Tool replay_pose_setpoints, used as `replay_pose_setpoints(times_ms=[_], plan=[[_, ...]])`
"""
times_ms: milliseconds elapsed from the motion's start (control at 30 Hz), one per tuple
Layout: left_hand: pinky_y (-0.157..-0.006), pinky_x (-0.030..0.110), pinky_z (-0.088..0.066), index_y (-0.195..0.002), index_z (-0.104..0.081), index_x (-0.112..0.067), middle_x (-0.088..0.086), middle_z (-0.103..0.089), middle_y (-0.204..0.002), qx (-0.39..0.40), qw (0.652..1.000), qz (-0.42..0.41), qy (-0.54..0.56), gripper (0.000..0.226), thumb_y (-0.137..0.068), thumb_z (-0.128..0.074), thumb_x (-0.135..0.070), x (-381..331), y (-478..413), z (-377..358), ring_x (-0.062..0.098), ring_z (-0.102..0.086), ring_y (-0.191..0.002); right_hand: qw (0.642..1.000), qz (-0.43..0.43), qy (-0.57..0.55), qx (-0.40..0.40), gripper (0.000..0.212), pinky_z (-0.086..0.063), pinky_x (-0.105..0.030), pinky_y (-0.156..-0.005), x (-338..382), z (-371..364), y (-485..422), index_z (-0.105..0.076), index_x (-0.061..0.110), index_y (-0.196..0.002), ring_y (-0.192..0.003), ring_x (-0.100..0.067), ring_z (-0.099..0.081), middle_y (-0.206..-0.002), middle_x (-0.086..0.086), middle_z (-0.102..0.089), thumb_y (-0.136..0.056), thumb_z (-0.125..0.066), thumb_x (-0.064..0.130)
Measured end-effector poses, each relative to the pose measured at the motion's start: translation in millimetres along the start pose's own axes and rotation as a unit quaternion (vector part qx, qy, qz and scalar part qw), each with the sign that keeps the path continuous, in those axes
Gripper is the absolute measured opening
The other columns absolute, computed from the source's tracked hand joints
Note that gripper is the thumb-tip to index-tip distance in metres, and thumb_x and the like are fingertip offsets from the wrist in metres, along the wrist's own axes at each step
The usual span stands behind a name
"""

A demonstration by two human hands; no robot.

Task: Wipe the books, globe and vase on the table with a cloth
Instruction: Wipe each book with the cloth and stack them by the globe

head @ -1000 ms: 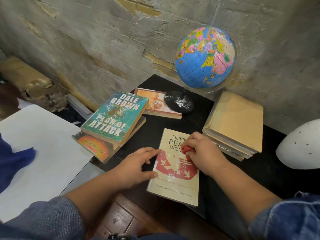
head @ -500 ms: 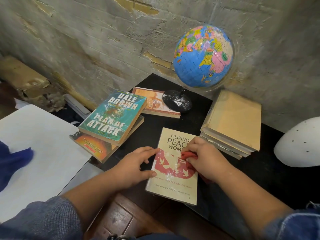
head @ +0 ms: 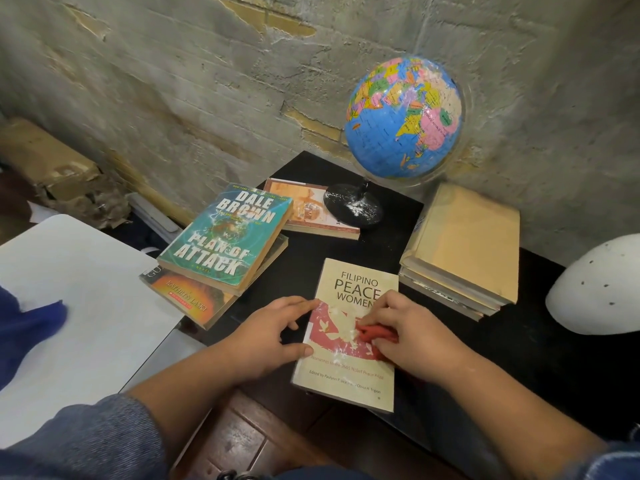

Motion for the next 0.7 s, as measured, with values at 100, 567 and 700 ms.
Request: replay_pose_setpoints(times_ms=[100,567,700], plan=[[-0.090,0.015,-0.041,-0.144,-0.029,-0.041,-0.020,-0.031,-0.142,0.000,1.000,-0.004,0.000,0.072,-0.085,-0.068,-0.029,0.0,-0.7,0.1,0.001,-0.047,-0.107,0.993,-0.074,-0.067,-0.066,0.024,-0.038,-0.013,-0.088,-24.8,25.0,-1.5,-0.070,0.028,-0.104,-0.109,-0.003,-0.047,-0.112,0.016,-0.043,-0.085,-0.064,0.016],[-0.090,0.017,-0.043,-0.143,-0.029,-0.043,-0.022,-0.032,-0.140,-0.005,1.000,-0.011,0.009,0.071,-0.085,-0.068,-0.029,1.5,-1.2,0.4,-0.001,-0.046,-0.106,0.997,-0.014,-0.008,-0.074,0.053,-0.037,-0.022,-0.105,-19.2,-7.0,28.5,-0.044,0.045,-0.135,-0.126,-0.003,-0.032,-0.135,0.024,-0.021,-0.086,-0.063,0.046],[-0.092,0.018,-0.043,-0.143,-0.029,-0.042,-0.022,-0.032,-0.140,-0.005,1.000,-0.010,0.011,0.071,-0.085,-0.068,-0.029,1.4,-1.0,-0.9,-0.001,-0.046,-0.106,0.991,-0.038,-0.002,-0.132,0.044,-0.039,-0.012,-0.093,-17.6,2.3,36.9,-0.050,0.041,-0.132,-0.112,-0.002,-0.045,-0.124,0.022,-0.025,-0.089,-0.061,0.043]])
Point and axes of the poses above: each hand's wrist, its own y-axis away from the middle knuckle, its own z-axis out of the back of the hand, x = y × z, the point moved 10 cm from there along -y, towards the middle knuckle
